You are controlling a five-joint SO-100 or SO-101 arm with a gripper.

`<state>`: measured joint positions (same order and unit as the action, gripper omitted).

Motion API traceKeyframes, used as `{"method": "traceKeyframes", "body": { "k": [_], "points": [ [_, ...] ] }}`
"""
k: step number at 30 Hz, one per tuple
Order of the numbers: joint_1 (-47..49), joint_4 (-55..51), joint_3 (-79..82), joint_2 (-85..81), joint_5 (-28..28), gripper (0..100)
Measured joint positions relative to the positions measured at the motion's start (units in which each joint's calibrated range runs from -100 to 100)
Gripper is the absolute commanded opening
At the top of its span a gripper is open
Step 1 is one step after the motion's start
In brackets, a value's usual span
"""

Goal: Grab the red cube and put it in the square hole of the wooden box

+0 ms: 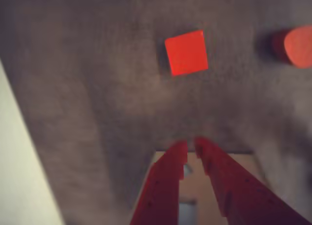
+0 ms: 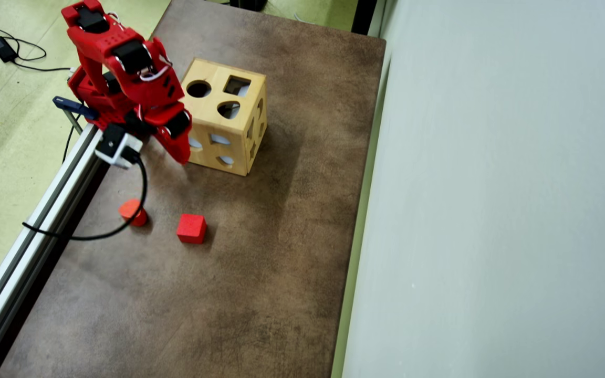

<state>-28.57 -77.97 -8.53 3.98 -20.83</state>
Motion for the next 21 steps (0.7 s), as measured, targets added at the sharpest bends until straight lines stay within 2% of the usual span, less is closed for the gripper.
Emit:
{"method": "traceKeyframes", "body": {
  "k": [9,16,21],
  "points": [
    [-2.0,0.9,0.0,13.6,-10.7,4],
    [-2.2,0.9,-0.1,17.5,-11.8,5],
    [-4.0,1.0,-0.1,17.5,-11.8,18]
  ]
}}
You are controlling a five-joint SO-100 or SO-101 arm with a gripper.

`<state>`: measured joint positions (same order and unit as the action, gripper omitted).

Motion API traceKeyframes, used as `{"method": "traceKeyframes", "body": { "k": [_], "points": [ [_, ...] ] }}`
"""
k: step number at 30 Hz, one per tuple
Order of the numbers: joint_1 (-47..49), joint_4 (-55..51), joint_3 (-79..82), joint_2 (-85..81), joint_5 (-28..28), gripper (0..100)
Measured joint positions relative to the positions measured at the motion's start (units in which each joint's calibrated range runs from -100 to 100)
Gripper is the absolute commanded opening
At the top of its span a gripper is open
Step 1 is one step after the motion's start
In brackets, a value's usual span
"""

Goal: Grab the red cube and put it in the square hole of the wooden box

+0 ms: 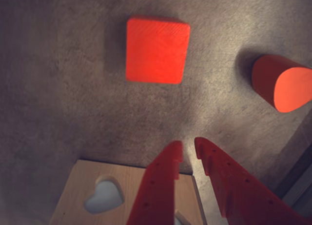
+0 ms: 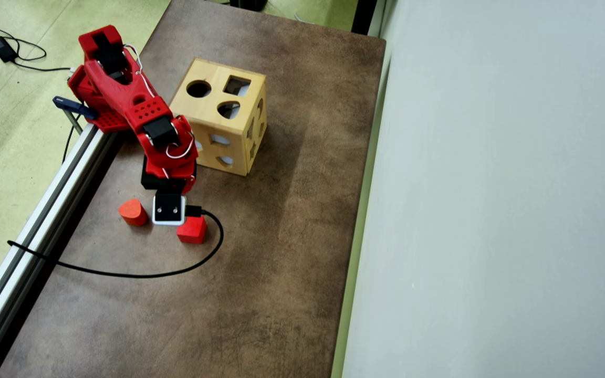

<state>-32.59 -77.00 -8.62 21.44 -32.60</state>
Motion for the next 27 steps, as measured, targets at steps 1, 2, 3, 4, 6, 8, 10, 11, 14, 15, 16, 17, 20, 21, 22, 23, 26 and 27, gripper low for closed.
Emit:
{"method": "traceKeyframes", "body": {
  "k": [1,2,3,4,6,8,10,11,14,15,16,17,20,21,22,23,26,27],
  "points": [
    [-1.1,0.0,0.0,0.0,0.0,21],
    [-1.9,0.0,0.0,0.3,0.0,25],
    [-2.4,0.0,-0.2,0.9,0.0,28],
    [-2.8,0.0,-0.3,1.7,0.0,32],
    [-3.1,0.0,-0.3,2.9,0.0,38],
    [-4.0,0.0,-0.3,3.6,0.0,42],
    [-5.1,0.0,-1.2,4.7,-0.2,44],
    [-5.2,0.0,-2.2,5.8,-0.2,45],
    [-4.8,0.0,-6.2,10.2,-0.2,45],
    [-5.0,0.0,-7.9,11.4,-0.2,45],
    [-5.1,0.0,-9.8,12.5,-0.2,45],
    [-5.1,0.0,-11.9,13.7,-0.2,45],
    [-5.1,-0.1,-16.5,16.9,-0.2,45],
    [-5.1,-0.1,-17.5,18.6,-0.2,45],
    [-5.1,-0.1,-18.1,19.6,-0.2,45],
    [-5.1,-0.1,-18.7,20.4,-0.2,45],
    [-5.1,0.0,-19.6,23.1,-0.2,45],
    [-5.1,0.0,-19.6,23.8,-0.2,45]
  ]
}}
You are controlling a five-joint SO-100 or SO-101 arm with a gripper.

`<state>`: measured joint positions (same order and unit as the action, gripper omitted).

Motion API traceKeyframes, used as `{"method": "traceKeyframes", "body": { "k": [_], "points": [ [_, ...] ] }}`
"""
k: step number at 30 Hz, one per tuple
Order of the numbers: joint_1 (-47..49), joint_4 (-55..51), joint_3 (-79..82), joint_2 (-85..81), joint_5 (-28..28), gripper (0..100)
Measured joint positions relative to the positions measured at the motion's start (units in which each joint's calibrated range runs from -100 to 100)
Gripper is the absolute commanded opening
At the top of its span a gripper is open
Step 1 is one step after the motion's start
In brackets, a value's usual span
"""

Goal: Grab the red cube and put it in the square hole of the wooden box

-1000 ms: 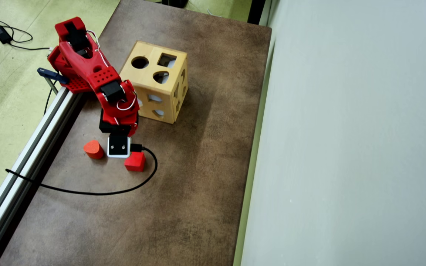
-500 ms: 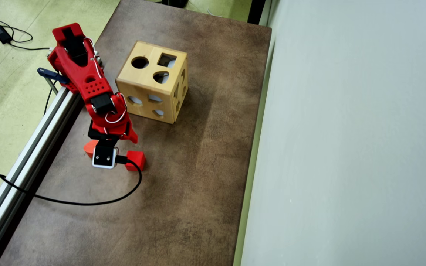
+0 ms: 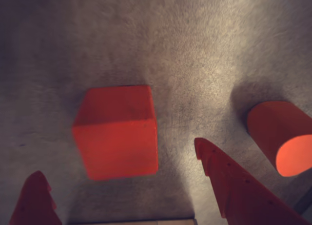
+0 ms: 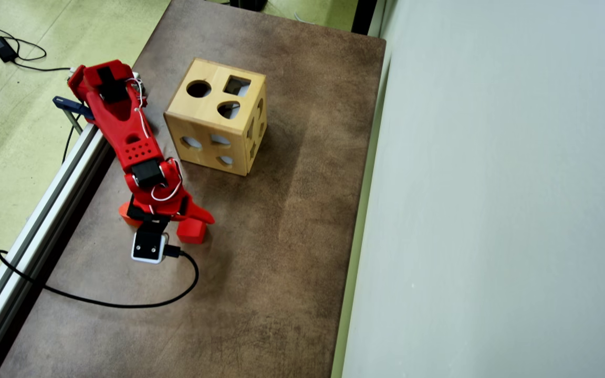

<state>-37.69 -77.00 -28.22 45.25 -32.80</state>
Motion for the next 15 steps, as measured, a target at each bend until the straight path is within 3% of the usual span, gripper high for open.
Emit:
{"method": "traceKeyframes", "body": {
  "k": [6,15],
  "points": [
    [0.2,0.4,-0.2,2.1,0.0,45],
    [0.3,9.3,-0.2,2.2,0.0,45]
  ]
}}
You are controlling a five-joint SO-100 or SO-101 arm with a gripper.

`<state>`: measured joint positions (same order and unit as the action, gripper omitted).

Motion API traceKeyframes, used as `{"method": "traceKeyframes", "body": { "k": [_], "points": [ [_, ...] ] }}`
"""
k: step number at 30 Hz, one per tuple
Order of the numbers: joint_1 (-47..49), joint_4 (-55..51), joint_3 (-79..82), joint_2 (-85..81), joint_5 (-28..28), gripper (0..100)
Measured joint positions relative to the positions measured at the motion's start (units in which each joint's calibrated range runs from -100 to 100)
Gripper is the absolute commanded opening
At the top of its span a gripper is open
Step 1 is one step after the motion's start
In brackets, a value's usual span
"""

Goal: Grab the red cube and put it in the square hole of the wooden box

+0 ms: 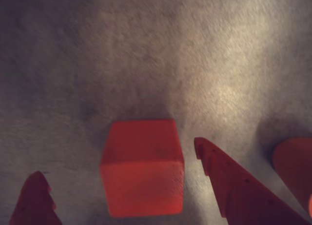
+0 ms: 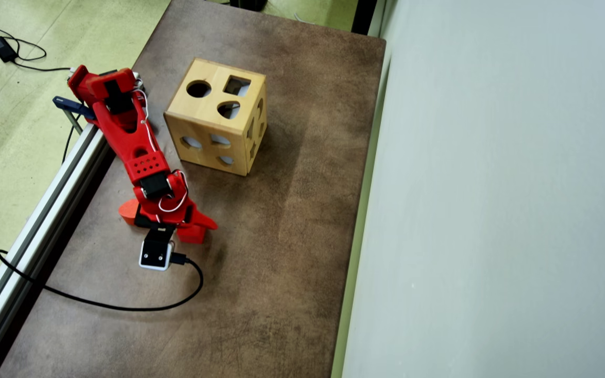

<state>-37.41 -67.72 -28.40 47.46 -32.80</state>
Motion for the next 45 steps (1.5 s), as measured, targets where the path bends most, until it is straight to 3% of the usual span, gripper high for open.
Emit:
{"method": "traceKeyframes", "body": {
  "k": [33,37,45],
  "points": [
    [4.4,0.7,0.0,0.0,0.0,44],
    [4.4,0.7,0.0,0.0,0.0,36],
    [4.4,0.6,0.0,3.3,0.0,10]
  ]
}}
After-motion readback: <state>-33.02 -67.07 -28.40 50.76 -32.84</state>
